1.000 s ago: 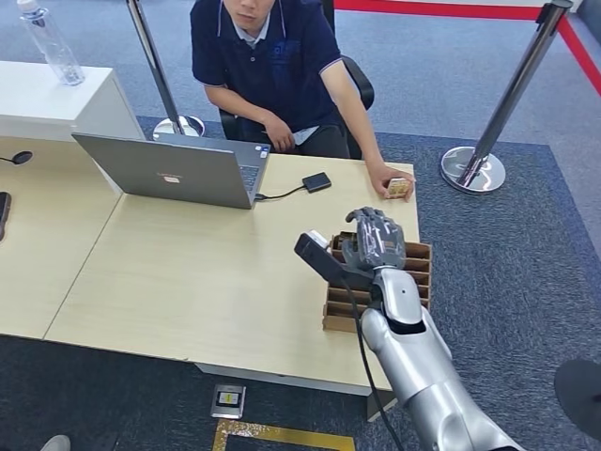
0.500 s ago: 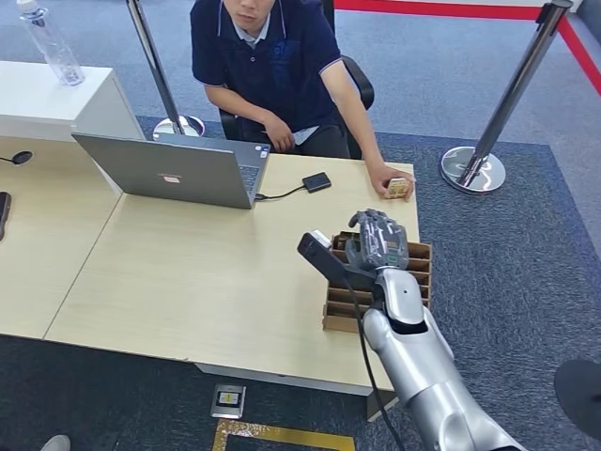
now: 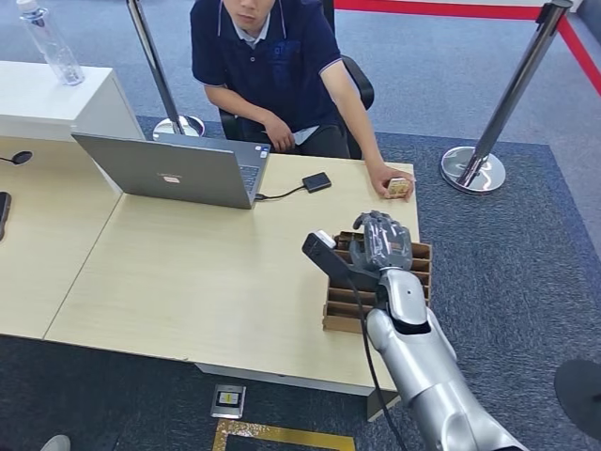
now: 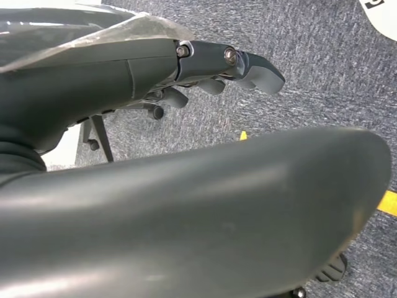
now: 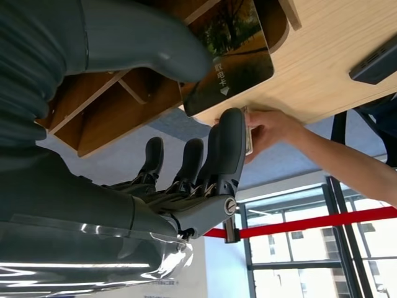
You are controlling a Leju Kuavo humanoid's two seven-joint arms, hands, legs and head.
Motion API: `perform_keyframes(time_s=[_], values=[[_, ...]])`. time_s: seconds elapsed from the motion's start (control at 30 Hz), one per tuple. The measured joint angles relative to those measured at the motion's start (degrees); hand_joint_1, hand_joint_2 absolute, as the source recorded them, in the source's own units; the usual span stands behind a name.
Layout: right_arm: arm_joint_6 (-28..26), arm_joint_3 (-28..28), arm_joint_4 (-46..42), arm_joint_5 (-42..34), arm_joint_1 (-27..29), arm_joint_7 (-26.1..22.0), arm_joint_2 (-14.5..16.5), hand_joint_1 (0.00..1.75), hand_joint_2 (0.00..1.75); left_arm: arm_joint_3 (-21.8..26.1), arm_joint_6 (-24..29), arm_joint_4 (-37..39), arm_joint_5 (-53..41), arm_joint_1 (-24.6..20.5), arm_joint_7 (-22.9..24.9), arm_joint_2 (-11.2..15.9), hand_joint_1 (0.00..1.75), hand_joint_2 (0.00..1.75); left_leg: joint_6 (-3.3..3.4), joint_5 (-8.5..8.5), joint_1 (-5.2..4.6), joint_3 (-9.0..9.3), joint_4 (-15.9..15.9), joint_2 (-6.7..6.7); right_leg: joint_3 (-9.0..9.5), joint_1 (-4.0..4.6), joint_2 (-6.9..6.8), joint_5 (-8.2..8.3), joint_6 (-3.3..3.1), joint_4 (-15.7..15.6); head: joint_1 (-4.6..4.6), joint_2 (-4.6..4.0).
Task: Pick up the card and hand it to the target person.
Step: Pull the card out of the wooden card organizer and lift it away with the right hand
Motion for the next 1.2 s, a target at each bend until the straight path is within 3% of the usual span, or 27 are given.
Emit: perform_keyframes(time_s=[0.8,1.2], values=[[0.3,-0.5,1.9,0.1,-0.6,-0.4,0.5,1.01,1.75,0.0,0.3,0.0,0.1,0.0,0.5,0.0,0.0,0.0,0.0,0.0,0.0,-0.01,0.0,0.0,0.0,0.0,0.0,0.0,0.0,0.0,0.0,0.0],[-1.0,-0.7,1.9,0.5,-0.8,-1.0,0.5,1.62,1.75,0.0,0.3,0.0,0.5,0.0,0.7,0.0,0.0,0.0,0.0,0.0,0.0,-0.01,0.0,0.0,-0.01,0.0,0.0,0.0,0.0,0.0,0.01,0.0]])
